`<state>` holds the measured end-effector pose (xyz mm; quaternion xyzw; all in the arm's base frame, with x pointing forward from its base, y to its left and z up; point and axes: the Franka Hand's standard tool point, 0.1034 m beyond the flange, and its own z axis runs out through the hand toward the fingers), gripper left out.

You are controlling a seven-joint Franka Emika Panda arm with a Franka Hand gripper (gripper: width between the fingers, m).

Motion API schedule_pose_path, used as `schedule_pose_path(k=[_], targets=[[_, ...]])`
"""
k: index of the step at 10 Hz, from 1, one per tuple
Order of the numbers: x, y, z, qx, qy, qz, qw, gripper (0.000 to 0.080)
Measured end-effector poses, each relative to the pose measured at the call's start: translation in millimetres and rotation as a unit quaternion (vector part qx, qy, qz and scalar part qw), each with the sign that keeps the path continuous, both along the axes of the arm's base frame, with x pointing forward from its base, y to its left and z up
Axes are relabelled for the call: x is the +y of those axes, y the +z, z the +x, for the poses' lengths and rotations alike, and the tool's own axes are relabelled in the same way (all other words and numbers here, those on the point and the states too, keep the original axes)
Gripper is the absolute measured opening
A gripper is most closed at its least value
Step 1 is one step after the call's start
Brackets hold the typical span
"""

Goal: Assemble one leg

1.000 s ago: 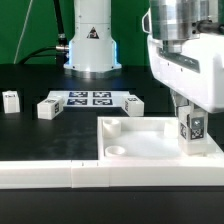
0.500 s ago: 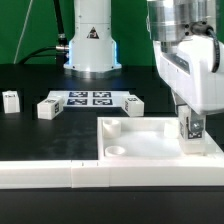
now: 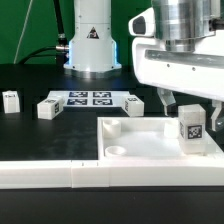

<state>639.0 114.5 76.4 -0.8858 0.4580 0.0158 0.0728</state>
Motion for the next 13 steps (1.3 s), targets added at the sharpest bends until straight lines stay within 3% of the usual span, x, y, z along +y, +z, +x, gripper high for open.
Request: schedule_pose_path(k=[3, 5, 9, 10, 11, 12, 13], targets=[[4.9, 1.0, 1.6, -0.023, 0.161, -0.013, 0.987, 0.0648], [0.1, 0.8, 3.2, -0.04, 0.293, -0.024, 0.955, 0.0648], [0.5, 0.5, 3.6, -0.057, 0.429, -0.034, 0.901, 0.0648], [0.4, 0.5, 3.6, -0.057, 0.426, -0.034, 0.902, 0.051], [0.3, 0.5, 3.6, -0.057, 0.426, -0.034, 0.902, 0.051], [0.2, 0.5, 3.6, -0.057, 0.426, -0.034, 0.903, 0.0372], [0.3, 0.5, 3.6, -0.057, 0.423, -0.034, 0.904, 0.0291]])
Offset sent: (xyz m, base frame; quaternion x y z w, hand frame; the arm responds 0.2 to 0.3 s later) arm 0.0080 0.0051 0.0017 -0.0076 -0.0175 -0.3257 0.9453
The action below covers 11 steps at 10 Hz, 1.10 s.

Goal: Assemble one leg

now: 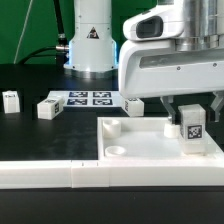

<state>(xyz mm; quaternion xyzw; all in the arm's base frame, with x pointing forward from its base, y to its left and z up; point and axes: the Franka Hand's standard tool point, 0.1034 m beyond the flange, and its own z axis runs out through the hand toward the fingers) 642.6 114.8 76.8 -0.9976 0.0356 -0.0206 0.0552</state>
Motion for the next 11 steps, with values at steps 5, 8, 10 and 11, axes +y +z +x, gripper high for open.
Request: schedule_pose_path(k=[5, 8, 10, 11], targets=[[-1.5, -1.2, -0.5, 0.013, -0.172, 0.009, 0.985, 0.0291], [-3.4, -1.8, -1.2, 0.034, -0.346, 0.018, 0.938, 0.0291], [-3.4, -3.4, -3.0, 0.054, -0.488, 0.028, 0.871, 0.0292], [-3.7, -3.5, -3.5, 0.062, -0.538, 0.031, 0.84, 0.0292]])
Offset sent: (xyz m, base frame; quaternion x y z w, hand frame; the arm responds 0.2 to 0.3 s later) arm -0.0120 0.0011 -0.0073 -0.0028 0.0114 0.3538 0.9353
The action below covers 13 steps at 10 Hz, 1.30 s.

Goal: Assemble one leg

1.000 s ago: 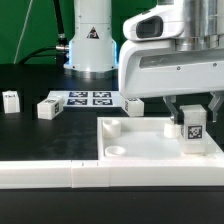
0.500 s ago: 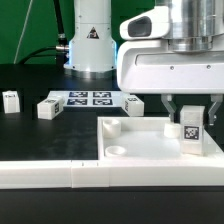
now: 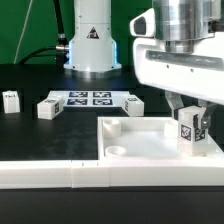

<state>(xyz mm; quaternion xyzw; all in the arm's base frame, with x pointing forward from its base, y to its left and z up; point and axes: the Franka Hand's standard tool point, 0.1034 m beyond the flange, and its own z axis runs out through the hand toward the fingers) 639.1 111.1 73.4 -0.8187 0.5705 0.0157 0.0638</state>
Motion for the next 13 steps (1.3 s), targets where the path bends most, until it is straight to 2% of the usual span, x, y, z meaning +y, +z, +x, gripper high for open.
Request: schedule_pose_path(k=[1, 4, 6, 8, 9, 10, 11, 12, 13], targets=[[0.5, -0.1, -0.7, 0.01, -0.052, 0.009, 0.999, 0.0292], [1.7, -0.1, -1.1, 0.03, -0.202, 0.018, 0.979, 0.0294], [3.4, 0.2, -0.9, 0.043, -0.293, 0.028, 0.955, 0.0294], [4.1, 0.2, -0.7, 0.045, -0.312, 0.03, 0.948, 0.0294], [4.2, -0.1, -0.8, 0.044, -0.3, 0.03, 0.952, 0.0355], [4.5, -0.1, -0.9, 0.041, -0.281, 0.029, 0.958, 0.0535], [6.5, -0.2, -1.3, 0.041, -0.277, 0.029, 0.959, 0.0535], [7.8, -0.4, -1.7, 0.035, -0.232, 0.027, 0.972, 0.0625], [7.9, -0.3, -1.7, 0.026, -0.164, 0.023, 0.986, 0.0642]])
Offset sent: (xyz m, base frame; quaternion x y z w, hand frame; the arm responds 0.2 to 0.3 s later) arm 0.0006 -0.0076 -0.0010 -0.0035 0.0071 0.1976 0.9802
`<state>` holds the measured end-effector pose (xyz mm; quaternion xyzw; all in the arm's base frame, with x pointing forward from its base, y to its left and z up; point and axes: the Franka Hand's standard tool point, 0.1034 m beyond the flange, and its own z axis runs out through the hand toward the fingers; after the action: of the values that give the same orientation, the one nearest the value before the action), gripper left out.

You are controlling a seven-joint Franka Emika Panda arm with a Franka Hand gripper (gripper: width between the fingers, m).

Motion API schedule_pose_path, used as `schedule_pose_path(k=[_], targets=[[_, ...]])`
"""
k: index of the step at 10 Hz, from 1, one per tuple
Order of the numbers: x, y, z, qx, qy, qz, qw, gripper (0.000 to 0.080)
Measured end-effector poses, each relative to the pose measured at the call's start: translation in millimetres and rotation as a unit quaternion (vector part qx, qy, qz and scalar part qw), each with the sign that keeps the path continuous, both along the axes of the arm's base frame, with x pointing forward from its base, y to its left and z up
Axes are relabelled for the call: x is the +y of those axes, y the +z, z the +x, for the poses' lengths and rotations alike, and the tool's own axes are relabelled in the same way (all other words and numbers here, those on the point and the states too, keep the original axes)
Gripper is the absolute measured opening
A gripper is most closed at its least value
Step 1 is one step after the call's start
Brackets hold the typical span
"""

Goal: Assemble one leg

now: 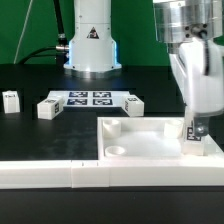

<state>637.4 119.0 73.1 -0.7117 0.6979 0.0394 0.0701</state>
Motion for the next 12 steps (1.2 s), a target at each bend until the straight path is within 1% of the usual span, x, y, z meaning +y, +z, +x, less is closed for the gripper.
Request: schedule_pose_path(k=[2, 4, 5, 7, 8, 10, 11, 12], targets=[[1.7, 0.1, -0.1, -0.018, 0.114, -0.005, 0.993, 0.0648], [7.8, -0.6, -1.6, -0.033, 0.221, -0.008, 0.975, 0.0649], [10.7, -0.5, -2.4, -0.039, 0.272, -0.011, 0.961, 0.0649], [10.5, 2.2, 0.5, -0.054, 0.374, -0.025, 0.925, 0.0649], [5.9, 3.4, 2.8, -0.063, 0.45, -0.033, 0.89, 0.0649], [-3.1, 3.3, 4.9, -0.073, 0.55, -0.045, 0.831, 0.0649], [-3.8, 3.3, 5.0, -0.071, 0.59, -0.057, 0.802, 0.0649], [-2.4, 3.1, 5.6, -0.072, 0.615, -0.068, 0.782, 0.0649]])
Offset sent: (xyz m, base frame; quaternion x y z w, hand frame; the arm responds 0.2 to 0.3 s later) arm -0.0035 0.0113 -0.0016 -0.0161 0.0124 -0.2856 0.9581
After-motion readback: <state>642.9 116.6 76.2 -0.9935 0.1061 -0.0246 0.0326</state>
